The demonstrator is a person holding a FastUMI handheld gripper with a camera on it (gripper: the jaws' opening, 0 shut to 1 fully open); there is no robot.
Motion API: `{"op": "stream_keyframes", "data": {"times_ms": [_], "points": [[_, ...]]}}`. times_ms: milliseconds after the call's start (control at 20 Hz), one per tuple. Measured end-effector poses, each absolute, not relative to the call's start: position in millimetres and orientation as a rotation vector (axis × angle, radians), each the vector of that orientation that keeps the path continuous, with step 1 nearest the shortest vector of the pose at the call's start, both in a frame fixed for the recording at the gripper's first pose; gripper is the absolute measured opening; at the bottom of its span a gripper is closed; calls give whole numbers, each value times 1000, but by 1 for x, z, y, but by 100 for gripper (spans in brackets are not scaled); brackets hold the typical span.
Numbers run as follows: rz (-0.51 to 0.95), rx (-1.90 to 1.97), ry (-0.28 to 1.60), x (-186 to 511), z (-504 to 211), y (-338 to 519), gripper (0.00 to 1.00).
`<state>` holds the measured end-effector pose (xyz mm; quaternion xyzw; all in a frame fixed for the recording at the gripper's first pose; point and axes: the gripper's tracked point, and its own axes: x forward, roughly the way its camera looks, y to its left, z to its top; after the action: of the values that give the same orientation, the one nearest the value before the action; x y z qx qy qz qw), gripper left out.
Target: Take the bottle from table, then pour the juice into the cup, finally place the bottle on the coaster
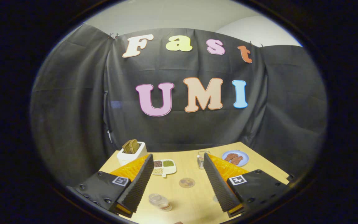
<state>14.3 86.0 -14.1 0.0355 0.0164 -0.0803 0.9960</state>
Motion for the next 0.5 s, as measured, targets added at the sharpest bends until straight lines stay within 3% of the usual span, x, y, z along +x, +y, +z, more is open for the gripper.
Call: {"op": "stream_keyframes", "data": {"times_ms": [500], "points": [[-286,77,135,-10,-92,129,100]]}}
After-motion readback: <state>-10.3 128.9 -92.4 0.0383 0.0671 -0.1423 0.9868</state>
